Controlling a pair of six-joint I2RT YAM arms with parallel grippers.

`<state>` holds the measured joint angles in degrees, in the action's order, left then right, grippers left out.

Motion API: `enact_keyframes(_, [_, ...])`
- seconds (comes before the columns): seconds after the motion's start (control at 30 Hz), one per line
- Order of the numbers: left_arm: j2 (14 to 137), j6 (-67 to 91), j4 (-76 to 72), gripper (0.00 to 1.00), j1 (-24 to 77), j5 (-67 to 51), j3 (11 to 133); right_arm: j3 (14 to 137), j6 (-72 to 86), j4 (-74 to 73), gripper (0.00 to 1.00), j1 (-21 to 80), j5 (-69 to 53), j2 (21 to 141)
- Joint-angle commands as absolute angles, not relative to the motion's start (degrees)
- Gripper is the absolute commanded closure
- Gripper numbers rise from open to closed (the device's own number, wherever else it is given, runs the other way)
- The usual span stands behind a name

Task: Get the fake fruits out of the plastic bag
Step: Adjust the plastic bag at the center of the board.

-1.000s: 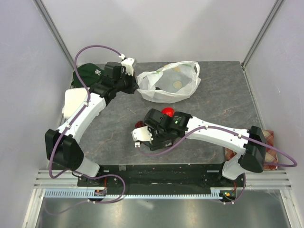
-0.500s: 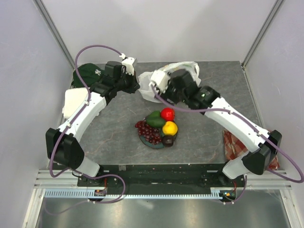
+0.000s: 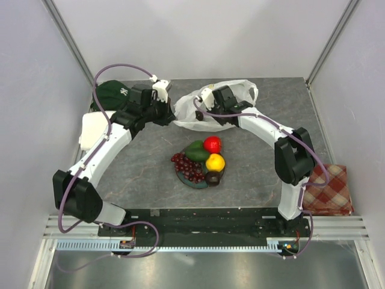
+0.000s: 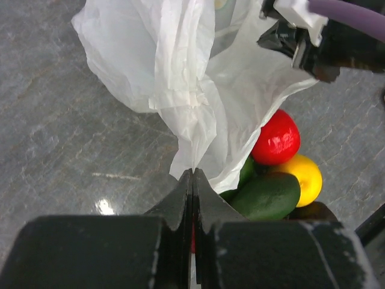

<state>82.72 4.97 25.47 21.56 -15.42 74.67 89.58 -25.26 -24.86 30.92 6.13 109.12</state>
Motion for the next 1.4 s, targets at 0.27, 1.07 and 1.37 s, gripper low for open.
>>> enact_keyframes(0.27, [76.72, 3.87, 31.12, 0.98, 21.36, -10.2, 63.64, 79.61, -23.82, -24.88, 0.92, 27.69, 3.17, 97.46])
enact_keyframes(1.07, [81.65, 7.38, 31.55, 0.98, 20.65, -9.14, 65.39, 115.4, -21.45, -35.42, 0.02, 27.68, -31.37, 130.87])
enact_keyframes(1.37, [81.74, 6.95, 31.64, 0.98, 20.21, -8.88, 66.27, 117.07, -19.6, -32.52, 0.03, 29.09, -31.48, 133.41])
